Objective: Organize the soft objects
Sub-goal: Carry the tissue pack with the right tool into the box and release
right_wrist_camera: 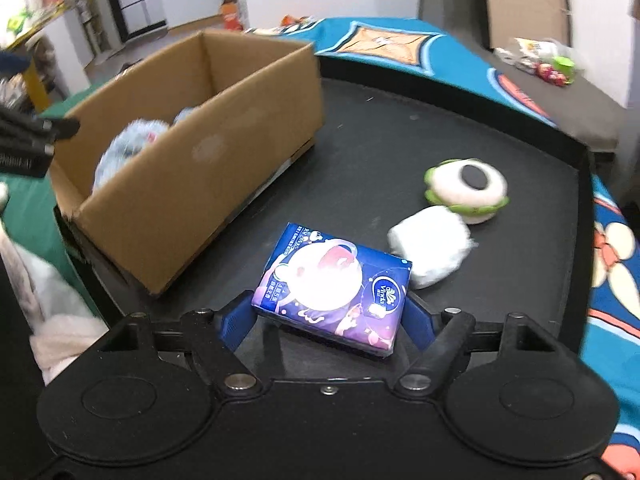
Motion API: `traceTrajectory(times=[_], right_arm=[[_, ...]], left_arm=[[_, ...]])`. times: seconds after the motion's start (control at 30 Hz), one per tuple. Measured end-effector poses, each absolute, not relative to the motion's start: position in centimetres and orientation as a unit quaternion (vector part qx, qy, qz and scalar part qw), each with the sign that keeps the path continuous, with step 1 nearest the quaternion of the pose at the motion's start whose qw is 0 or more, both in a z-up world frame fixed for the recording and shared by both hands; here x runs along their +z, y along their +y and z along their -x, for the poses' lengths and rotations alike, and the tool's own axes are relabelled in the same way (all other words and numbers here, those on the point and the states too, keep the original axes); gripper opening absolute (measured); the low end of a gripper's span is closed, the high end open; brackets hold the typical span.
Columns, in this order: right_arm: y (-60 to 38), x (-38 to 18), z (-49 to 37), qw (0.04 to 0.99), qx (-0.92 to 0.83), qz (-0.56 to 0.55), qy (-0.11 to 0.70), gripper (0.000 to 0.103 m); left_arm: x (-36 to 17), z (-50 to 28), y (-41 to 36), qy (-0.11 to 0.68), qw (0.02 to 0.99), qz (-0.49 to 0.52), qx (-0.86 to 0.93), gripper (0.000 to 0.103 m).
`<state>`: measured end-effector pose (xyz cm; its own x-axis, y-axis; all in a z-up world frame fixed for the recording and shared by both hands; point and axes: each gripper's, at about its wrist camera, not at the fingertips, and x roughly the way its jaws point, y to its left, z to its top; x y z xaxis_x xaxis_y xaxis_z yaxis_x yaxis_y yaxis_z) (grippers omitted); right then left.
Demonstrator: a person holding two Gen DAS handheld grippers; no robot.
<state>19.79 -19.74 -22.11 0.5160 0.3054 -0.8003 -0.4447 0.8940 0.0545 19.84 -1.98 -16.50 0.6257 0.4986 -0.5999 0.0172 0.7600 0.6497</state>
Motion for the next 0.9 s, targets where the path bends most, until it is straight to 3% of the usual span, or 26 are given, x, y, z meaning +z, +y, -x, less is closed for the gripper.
traceTrajectory(times=[0.9], right_arm=[[-20.1,-15.9,-20.1,0.907,0.135,0.069,0.394,0.075]], left_arm=[[-15.9,-20.3,0.9,0.433,0.865,-0.225,0.114,0.093]])
